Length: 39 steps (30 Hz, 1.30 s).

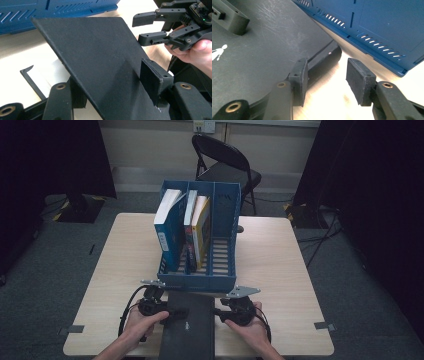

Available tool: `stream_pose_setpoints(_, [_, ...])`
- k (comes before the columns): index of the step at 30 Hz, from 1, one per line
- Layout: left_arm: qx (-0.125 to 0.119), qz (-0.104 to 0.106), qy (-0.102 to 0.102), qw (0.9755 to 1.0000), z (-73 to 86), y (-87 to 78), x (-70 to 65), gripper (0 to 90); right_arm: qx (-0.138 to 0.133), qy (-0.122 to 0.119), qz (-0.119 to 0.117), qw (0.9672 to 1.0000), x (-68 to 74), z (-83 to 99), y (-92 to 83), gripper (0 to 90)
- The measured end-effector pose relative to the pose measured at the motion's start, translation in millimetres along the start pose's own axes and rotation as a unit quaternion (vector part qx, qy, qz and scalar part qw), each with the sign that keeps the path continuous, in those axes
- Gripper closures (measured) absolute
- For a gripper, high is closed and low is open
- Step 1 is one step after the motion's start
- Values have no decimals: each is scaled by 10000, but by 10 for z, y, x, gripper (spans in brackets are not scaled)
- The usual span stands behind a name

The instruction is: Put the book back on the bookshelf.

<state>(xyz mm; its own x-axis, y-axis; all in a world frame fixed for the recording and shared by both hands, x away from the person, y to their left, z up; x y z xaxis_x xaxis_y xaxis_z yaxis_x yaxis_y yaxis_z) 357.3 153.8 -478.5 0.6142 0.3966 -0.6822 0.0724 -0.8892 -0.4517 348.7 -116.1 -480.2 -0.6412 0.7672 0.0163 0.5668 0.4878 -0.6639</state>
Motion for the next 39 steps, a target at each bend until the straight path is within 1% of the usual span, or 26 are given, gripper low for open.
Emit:
stream_pose_setpoints(3, [9,9,22,10000,2,-1,1,431,-26,-9,-36,10000,3,-4,-7,502])
stream_pose_setpoints(6, [0,-26,124,9999,10,6,-6,418,-49,-10,-87,9999,8,-10,-18,488])
stream_pose_setpoints(8, [33,-47,75,10000,2,8,-13,413,-62,-23,-143,9999,23,-12,-23,480])
stream_pose_setpoints(10, [5,-79,-64,9999,-9,11,-10,424,-58,-77,-193,9998,50,-12,-23,475])
stream_pose_setpoints(12, [22,-63,-97,9999,-16,11,-7,432,-39,-97,-256,9996,73,-12,-21,466])
stream_pose_setpoints(13, [33,-23,-119,9999,-20,7,4,435,-31,-122,-268,9996,85,-11,-24,468])
stream_pose_setpoints(14, [-13,34,-164,9999,-16,7,17,446,-38,-147,-258,9996,91,-11,-28,465])
stream_pose_setpoints(15, [-18,100,-182,9998,-19,4,39,457,-32,-127,-309,9994,93,-12,-34,451])
stream_pose_setpoints(16, [-44,235,-232,9994,-26,9,59,473,-5,-82,-406,9991,92,-9,-37,428])
stream_pose_setpoints(17, [-111,326,-219,9992,-27,16,77,495,34,-65,-461,9989,95,-3,-38,411])
stream_pose_setpoints(19, [-154,446,-181,9987,-45,48,83,530,93,-136,-645,9978,121,14,-34,335])
stream_pose_setpoints(20, [-177,554,-184,9981,-55,48,84,549,65,-146,-669,9976,133,18,-33,323])
stream_pose_setpoints(22, [-206,606,-161,9978,-59,36,74,588,82,-118,-748,9971,141,17,-28,294])
stream_pose_setpoints(24, [-222,653,-185,9974,-61,26,76,608,63,-104,-768,9970,145,21,-24,272])
stream_pose_setpoints(26, [-256,671,-181,9973,-64,20,65,618,98,-77,-857,9962,150,28,-16,238])
stream_pose_setpoints(28, [-351,680,-94,9970,-55,12,43,635,119,-27,-877,9961,154,32,-6,197])
stream_pose_setpoints(32, [-379,742,37,9965,-57,14,9,646,164,99,-972,9951,151,35,-4,153])
stream_pose_setpoints(34, [-428,717,122,9964,-53,4,-22,651,155,160,-1034,9944,150,38,-6,143])
stream_pose_setpoints(39, [-484,695,338,9958,-37,-23,-83,652,98,207,-1119,9935,144,32,-7,123])
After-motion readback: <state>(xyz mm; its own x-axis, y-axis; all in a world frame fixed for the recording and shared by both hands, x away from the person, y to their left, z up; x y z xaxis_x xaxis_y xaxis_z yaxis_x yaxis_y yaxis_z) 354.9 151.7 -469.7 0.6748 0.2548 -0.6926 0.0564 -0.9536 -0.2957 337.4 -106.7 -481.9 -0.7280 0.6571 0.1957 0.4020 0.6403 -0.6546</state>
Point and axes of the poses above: each handheld gripper's, and its own axes: y roughly forward along the jaws, z roughly out of its underside, x roughly to its left, the point moved 2 cm from there along y, roughly forward along the jaws, and after that the axes turned 10 degrees about z, right-handed, at the moved point
